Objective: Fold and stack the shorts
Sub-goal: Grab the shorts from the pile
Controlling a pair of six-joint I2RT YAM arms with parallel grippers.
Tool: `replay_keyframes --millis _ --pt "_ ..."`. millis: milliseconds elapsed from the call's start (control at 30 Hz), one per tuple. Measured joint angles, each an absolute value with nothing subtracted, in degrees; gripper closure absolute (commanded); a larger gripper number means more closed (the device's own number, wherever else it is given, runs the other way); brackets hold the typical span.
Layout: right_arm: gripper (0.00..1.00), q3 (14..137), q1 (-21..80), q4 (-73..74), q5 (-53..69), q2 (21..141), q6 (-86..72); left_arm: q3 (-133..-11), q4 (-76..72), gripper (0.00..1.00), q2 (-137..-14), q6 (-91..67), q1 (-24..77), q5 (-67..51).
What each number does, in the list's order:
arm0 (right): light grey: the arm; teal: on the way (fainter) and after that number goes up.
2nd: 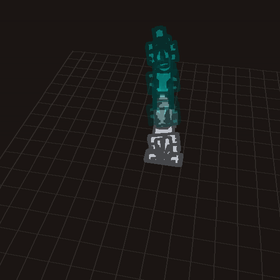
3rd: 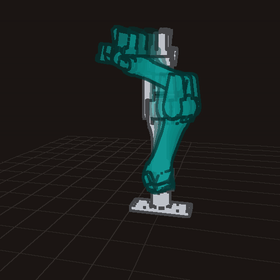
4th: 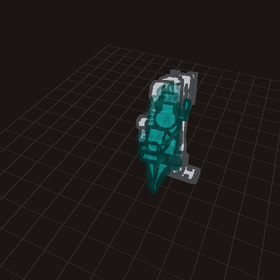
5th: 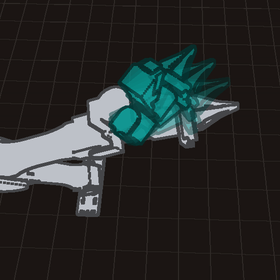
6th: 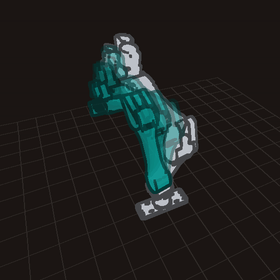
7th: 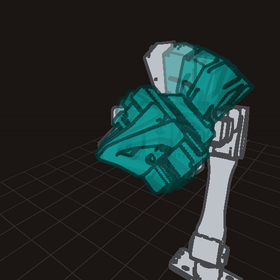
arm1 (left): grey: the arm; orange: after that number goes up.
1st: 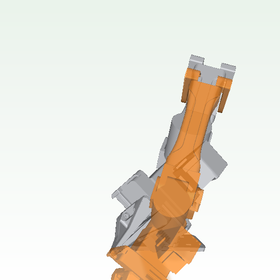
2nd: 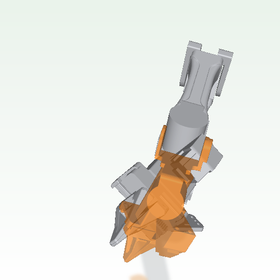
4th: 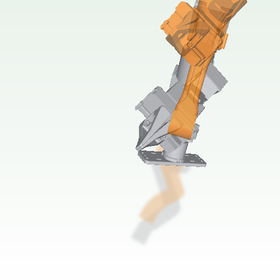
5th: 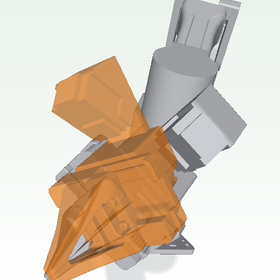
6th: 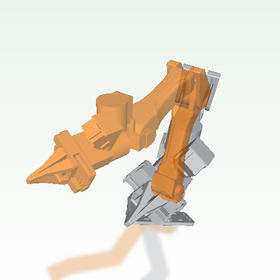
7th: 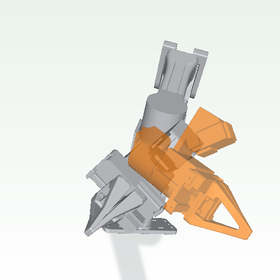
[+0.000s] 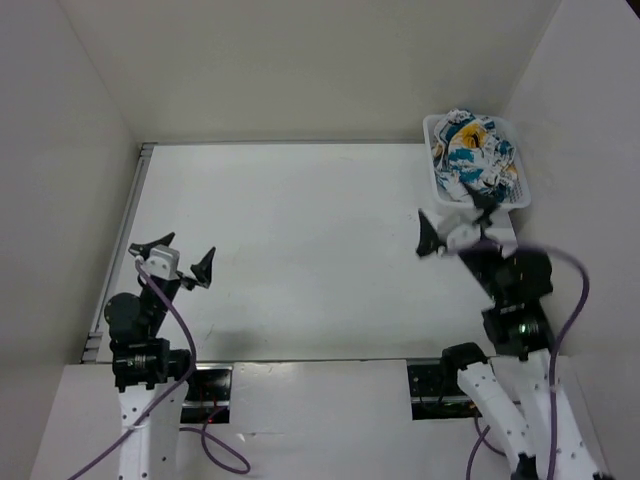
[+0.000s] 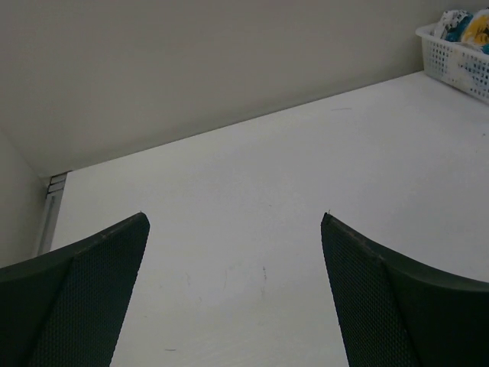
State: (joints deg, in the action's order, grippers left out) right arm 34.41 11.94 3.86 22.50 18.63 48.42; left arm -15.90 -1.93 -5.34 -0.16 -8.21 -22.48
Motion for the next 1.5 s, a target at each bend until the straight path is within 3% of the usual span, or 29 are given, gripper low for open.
replay_keyframes --millis 100,233,400,567,733,833,1133,1267,1300,1367,1400,1500 --pt "0.01 59.3 12.0 5.8 12.4 42.9 38.6 -26.6 -2.0 0.00 -17.1 -0.1 -8.1 -22.3" --pt "0.01 83.6 11.8 9.7 0.0 68.8 26.6 -53.0 8.5 0.00 -46.9 -0.2 -8.1 -19.0" --pt "0.01 87.4 6.2 21.4 -1.3 85.5 14.0 -79.4 25.6 0.00 -79.4 -0.2 -8.2 -14.1" --pt "0.03 89.2 -6.6 26.7 2.4 95.9 3.3 -85.1 41.8 0.00 -93.4 -0.2 -8.3 -15.6" --pt "0.07 89.4 -14.6 27.0 -2.9 102.5 -3.1 -85.9 48.6 0.00 -99.1 -0.2 -8.3 -20.5" --pt "0.02 89.7 -14.2 27.0 -6.3 104.3 -5.1 -86.1 49.3 0.00 -98.6 -0.2 -8.3 -22.2" --pt "0.01 92.3 -14.4 26.6 -8.6 112.6 -8.1 -86.4 50.0 0.00 -98.6 -0.2 -8.3 -21.6" --pt "0.24 92.3 -15.2 26.6 -8.5 115.3 -9.4 -86.4 50.3 0.00 -98.1 -0.2 -8.3 -20.2" --pt "0.43 92.4 -15.4 26.6 -8.3 115.8 -9.5 -86.4 50.3 0.00 -97.9 -0.2 -8.3 -19.7" --pt "0.61 92.8 -15.6 26.7 -7.9 116.9 -9.5 -86.4 50.5 0.00 -97.3 -0.2 -8.3 -18.7" --pt "0.76 93.4 -15.7 26.6 -7.9 117.7 -9.7 -86.4 50.5 0.00 -97.1 -0.2 -8.3 -18.1" --pt "1.00 95.5 -15.7 26.2 -7.9 119.2 -9.0 -86.4 50.5 0.00 -96.7 -0.2 -8.3 -16.9"
